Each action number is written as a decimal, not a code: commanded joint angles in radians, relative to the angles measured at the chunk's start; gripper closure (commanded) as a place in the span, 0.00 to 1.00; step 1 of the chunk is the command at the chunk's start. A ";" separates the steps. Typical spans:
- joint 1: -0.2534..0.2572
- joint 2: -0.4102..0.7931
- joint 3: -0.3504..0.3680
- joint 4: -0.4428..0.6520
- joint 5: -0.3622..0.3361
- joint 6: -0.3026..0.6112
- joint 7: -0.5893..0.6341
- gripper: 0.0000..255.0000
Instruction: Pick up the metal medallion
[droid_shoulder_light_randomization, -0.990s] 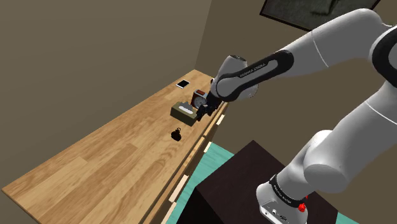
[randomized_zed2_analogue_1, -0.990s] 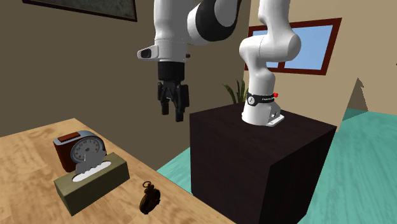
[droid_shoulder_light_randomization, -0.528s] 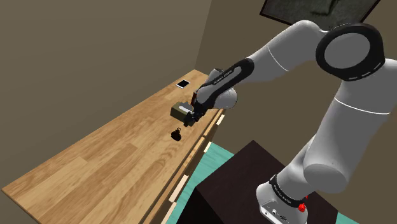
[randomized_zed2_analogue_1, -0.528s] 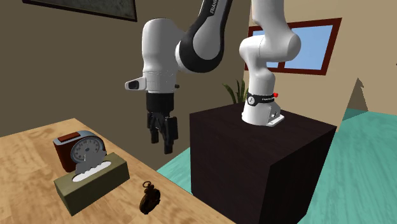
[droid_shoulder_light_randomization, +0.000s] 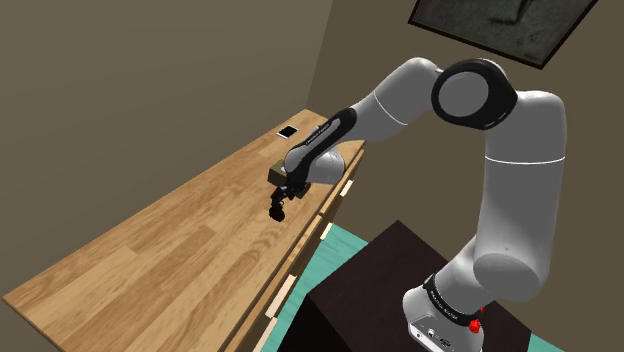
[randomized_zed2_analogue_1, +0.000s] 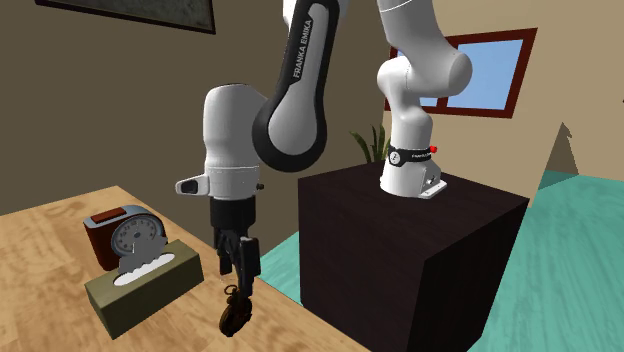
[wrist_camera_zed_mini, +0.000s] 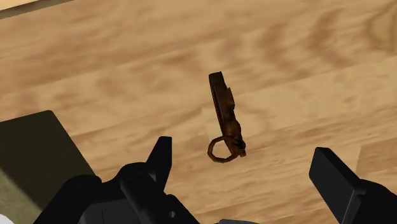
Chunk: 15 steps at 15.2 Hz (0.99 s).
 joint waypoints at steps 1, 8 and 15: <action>-0.008 0.031 0.013 0.015 0.008 0.019 -0.011 0.00; -0.029 0.112 0.038 0.048 0.020 0.068 -0.038 0.00; -0.030 0.111 0.039 0.047 0.020 0.069 -0.040 1.00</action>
